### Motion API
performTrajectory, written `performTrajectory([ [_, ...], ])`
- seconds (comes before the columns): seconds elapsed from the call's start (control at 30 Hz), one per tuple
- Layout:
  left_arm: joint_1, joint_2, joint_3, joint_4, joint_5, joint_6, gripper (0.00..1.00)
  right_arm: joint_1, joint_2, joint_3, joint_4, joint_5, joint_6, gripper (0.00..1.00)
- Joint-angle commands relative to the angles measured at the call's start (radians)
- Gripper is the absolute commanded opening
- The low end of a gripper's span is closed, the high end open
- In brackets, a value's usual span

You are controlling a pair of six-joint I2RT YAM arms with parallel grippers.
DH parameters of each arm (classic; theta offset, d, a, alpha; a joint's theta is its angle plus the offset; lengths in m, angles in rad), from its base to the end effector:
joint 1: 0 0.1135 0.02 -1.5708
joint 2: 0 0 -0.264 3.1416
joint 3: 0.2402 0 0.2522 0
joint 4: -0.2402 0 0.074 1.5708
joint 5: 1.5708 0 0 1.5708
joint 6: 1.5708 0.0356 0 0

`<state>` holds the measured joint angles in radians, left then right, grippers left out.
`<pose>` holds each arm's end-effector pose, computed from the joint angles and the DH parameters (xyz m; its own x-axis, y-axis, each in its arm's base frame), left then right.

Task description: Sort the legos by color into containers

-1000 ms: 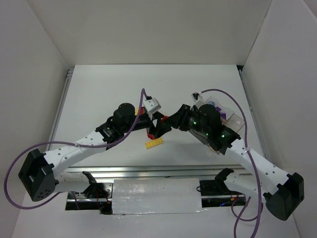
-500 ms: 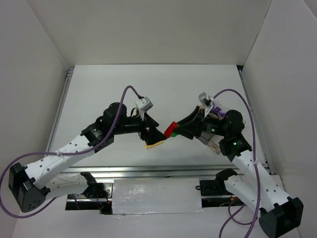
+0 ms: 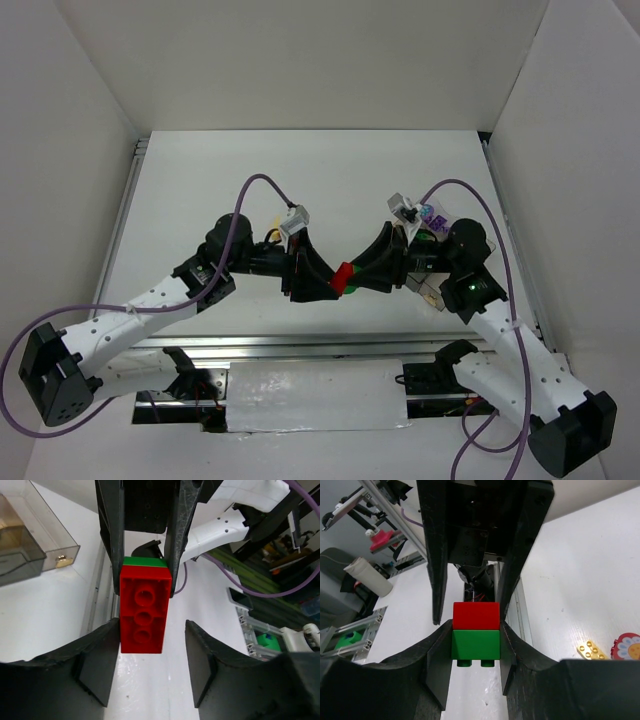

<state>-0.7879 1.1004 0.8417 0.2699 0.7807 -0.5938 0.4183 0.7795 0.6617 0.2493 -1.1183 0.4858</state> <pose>0.1598 -0.1962 0.3453 -0.5529 -0.0078 -0.8332 0.8332 -0.0026 -0.5529 0.1436 0.0989 0.3416 -0.3574 0.0645 -0.9317 -0.9335 0.0082 0.3586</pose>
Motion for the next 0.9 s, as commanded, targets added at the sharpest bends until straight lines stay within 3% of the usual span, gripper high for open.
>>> performTrajectory([
  [0.0,-0.005,-0.002,0.010,0.114,0.052,-0.028,0.64,0.011,0.010,0.050,-0.022,0.005,-0.026,0.00],
  [0.3,-0.004,0.041,0.030,0.100,0.057,-0.026,0.62,0.042,0.056,0.087,-0.064,0.054,-0.023,0.01],
  [0.33,-0.004,0.045,0.030,0.104,0.057,-0.027,0.37,0.045,0.060,0.087,-0.064,0.051,-0.027,0.01],
  [0.4,-0.004,0.047,0.037,0.086,0.040,-0.027,0.01,0.045,0.060,0.081,-0.067,0.023,-0.039,0.01],
  [0.5,0.004,0.015,0.046,0.037,-0.017,0.002,0.00,0.042,0.058,0.069,-0.077,-0.033,-0.072,0.00],
  [0.63,0.085,-0.083,-0.019,0.132,-0.003,-0.067,0.00,0.033,0.081,0.079,-0.097,-0.149,-0.114,0.00],
  [0.77,0.208,-0.145,-0.047,0.180,0.092,-0.130,0.00,0.017,0.092,0.087,-0.122,-0.167,-0.133,0.00],
  [0.87,0.237,-0.157,-0.030,0.092,0.088,-0.107,0.00,-0.001,0.095,0.095,-0.152,-0.102,-0.139,0.00],
])
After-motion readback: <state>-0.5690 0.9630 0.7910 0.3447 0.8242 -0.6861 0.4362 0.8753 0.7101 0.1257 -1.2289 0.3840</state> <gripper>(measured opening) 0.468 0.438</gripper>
